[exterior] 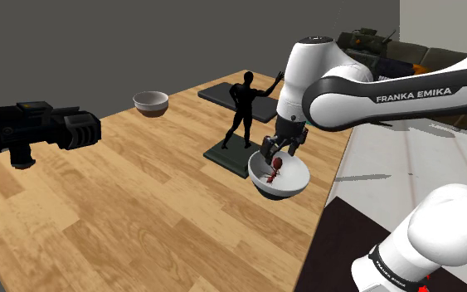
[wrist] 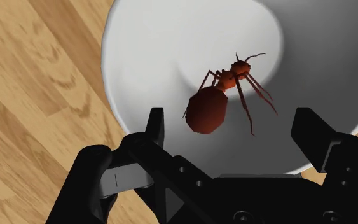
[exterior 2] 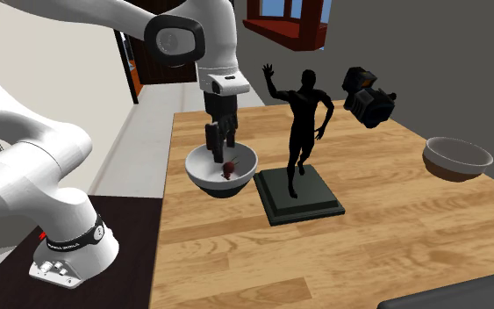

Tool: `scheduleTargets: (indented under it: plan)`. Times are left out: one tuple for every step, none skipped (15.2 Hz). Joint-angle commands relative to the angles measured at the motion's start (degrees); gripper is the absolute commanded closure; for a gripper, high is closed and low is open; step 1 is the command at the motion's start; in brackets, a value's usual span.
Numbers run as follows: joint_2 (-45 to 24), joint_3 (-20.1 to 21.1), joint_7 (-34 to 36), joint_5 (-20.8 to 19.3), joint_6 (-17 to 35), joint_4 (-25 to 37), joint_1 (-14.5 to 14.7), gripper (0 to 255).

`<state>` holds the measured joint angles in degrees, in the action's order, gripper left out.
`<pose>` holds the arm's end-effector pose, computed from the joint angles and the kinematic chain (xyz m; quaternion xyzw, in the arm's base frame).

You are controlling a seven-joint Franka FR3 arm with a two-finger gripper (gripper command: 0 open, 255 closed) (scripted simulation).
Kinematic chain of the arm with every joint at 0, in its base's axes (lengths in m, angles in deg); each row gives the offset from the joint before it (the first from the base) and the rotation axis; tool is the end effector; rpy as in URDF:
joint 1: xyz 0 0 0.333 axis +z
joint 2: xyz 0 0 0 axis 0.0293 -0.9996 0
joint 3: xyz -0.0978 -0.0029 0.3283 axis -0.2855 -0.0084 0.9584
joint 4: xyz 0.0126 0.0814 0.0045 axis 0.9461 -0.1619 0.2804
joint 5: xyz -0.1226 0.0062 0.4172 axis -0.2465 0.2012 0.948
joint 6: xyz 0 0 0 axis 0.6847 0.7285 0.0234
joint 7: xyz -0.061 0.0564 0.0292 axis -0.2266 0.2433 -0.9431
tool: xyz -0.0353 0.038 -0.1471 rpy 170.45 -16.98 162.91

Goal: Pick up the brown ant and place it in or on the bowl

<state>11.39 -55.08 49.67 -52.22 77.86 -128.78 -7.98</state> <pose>0.4143 0.1382 0.4126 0.9928 -0.1067 0.0252 0.0481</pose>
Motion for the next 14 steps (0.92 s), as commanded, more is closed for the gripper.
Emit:
scheduleTargets:
  plan:
    - [0.0,0.0,0.0,0.0,0.0,0.0,0.0,0]
    - [0.0,0.0,0.0,0.0,0.0,0.0,0.0,0]
    - [0.59,-0.24,-0.09,0.03,-2.06,1.5,0.07,0]
    - [1.08,-0.47,-0.16,0.04,-4.11,3.07,0.12,0]
    - [1.48,-0.68,-0.21,0.01,-6.13,4.71,0.14,0]
    - [1.72,-0.83,-0.23,-0.02,-7.7,6.04,0.15,0]
    - [1.72,-0.83,-0.23,-0.02,-7.7,6.04,0.15,0]
    - [1.73,-0.83,-0.23,-0.02,-7.7,6.04,0.16,0]
    - [1.72,-0.83,-0.23,-0.02,-7.7,6.04,0.15,0]
    - [1.72,-0.83,-0.23,-0.02,-7.7,6.04,0.15,0]
    - [1.72,-0.83,-0.23,-0.02,-7.7,6.04,0.15,0]
    - [1.72,-0.83,-0.23,-0.02,-7.7,6.04,0.15,0]
    - [1.72,-0.83,-0.23,-0.02,-7.7,6.04,0.15,0]
    - [1.72,-0.83,-0.23,-0.02,-7.7,6.04,0.15,0]
